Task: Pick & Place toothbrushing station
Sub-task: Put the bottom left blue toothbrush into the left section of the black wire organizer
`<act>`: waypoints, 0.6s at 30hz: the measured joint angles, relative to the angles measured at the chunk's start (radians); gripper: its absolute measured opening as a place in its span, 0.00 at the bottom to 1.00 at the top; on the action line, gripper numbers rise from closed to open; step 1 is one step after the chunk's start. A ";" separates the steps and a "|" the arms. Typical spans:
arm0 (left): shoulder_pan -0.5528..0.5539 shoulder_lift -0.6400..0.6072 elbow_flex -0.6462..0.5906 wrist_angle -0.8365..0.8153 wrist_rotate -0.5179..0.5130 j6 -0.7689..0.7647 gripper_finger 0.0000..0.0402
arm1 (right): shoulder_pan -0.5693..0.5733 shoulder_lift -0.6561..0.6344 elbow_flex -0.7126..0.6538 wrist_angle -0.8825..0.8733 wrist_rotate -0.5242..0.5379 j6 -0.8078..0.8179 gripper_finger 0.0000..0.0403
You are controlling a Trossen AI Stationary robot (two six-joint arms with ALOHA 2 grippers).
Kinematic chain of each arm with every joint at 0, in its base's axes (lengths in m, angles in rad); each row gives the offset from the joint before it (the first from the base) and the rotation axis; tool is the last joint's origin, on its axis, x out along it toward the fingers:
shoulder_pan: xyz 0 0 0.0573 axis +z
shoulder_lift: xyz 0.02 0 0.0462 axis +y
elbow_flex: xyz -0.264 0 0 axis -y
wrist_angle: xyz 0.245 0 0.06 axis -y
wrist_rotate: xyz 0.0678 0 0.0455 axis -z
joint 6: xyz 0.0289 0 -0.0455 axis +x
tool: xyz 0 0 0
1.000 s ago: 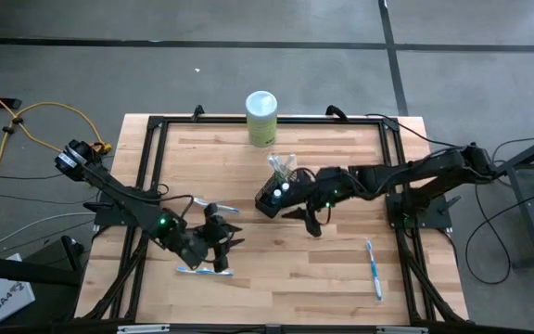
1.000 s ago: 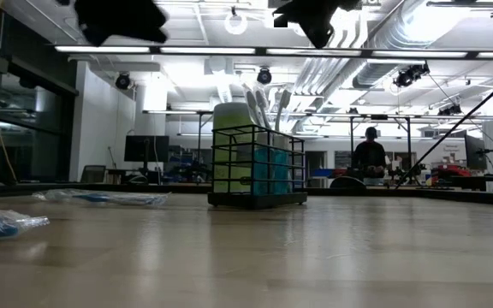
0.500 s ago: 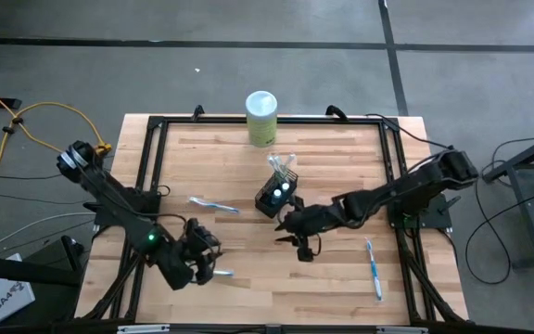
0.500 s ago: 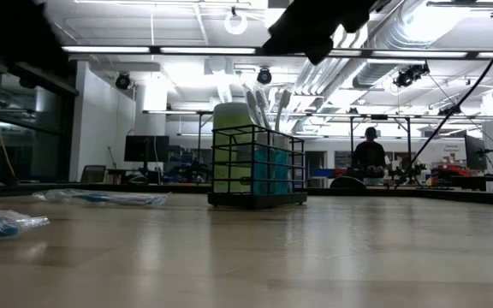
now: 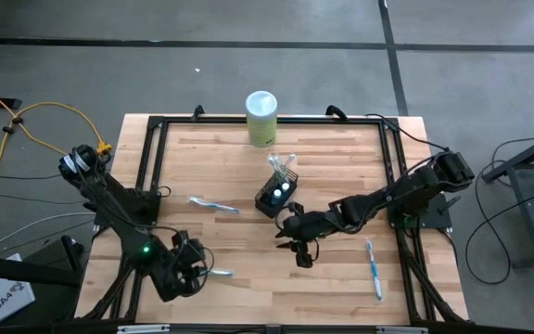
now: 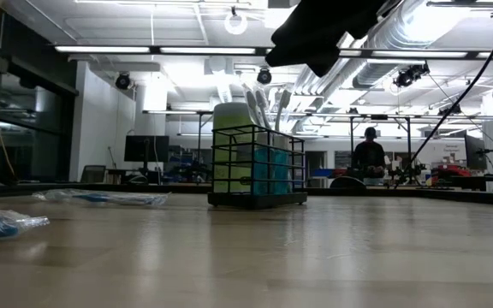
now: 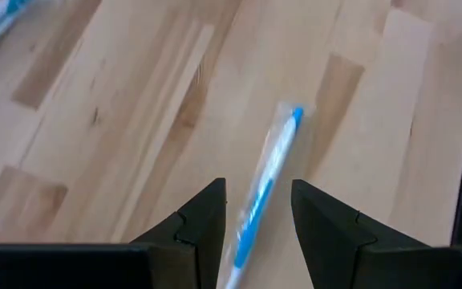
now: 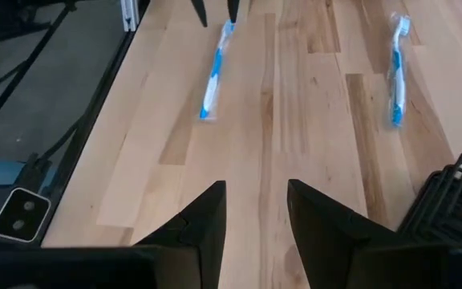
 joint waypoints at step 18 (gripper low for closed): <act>-0.027 0.127 0.001 -0.010 0.162 -0.152 0.34 | 0.012 -0.001 0.000 0.035 0.002 0.000 0.31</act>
